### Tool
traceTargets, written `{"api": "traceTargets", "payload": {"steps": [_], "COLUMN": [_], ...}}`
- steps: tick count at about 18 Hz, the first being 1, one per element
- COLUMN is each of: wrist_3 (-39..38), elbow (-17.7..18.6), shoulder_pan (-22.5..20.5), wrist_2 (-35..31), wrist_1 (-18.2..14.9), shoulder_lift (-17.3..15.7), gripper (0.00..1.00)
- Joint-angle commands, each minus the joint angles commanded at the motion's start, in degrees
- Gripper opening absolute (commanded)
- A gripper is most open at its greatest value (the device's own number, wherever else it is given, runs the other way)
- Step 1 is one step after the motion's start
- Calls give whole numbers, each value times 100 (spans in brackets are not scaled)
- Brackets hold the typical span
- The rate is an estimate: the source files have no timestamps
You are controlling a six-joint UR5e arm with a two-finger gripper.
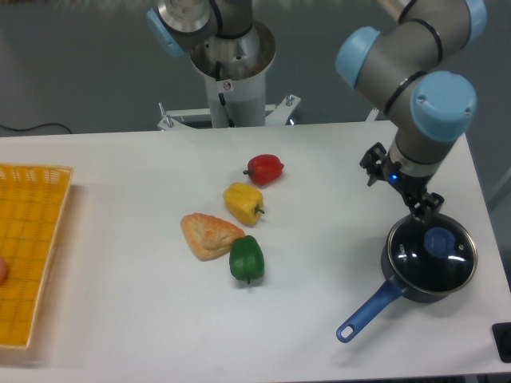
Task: Open the lid
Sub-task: 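Move the gripper over the saucepan lid toward the blue knob, then lower the gripper onto the blue lid knob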
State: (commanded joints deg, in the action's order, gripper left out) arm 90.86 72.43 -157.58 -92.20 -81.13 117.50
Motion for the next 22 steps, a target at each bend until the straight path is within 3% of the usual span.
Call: {"api": "traceTargets", "payload": {"steps": [9,15,22], "wrist_3": [1143,1434,1434], "elbow": [-413,-738,-809], "shoulder_pan": [-256,-256,-247], "wrist_2": [-9,0,70], "wrist_1": [158,325,553], "shoulder_lift": [369,738,941], "gripper": [100,100,100]}}
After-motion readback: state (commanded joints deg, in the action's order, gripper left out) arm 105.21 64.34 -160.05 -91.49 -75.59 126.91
